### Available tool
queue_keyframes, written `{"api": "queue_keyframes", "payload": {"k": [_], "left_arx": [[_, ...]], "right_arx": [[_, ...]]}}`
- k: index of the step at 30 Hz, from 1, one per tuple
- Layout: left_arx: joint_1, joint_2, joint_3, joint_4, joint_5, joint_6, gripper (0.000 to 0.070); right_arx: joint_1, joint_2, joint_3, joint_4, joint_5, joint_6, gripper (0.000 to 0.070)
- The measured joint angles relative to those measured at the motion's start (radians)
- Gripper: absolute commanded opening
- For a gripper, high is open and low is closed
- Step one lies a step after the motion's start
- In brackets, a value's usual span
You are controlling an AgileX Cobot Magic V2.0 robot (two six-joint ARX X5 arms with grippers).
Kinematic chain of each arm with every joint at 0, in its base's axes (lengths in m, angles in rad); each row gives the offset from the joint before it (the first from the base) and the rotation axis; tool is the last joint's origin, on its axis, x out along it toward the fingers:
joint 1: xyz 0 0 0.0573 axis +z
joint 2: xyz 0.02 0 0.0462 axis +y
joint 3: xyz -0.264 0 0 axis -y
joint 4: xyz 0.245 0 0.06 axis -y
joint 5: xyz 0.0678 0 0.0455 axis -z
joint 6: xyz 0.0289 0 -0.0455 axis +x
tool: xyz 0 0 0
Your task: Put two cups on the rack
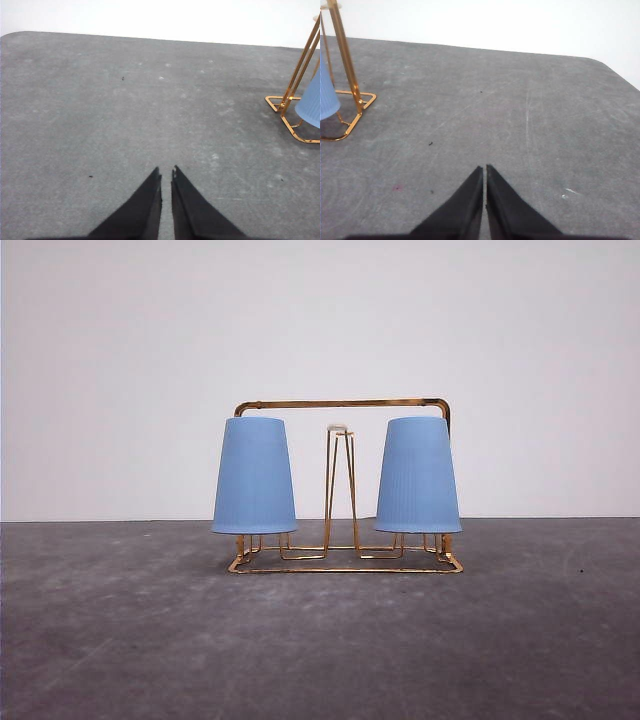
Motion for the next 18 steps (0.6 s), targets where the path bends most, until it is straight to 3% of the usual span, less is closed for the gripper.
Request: {"api": "queue_keyframes", "payload": {"k": [18], "left_arx": [[0.000, 0.000, 0.000, 0.000, 0.000, 0.000, 0.0015]], "right_arx": [[0.000, 0.000, 0.000, 0.000, 0.000, 0.000, 0.0007]]}}
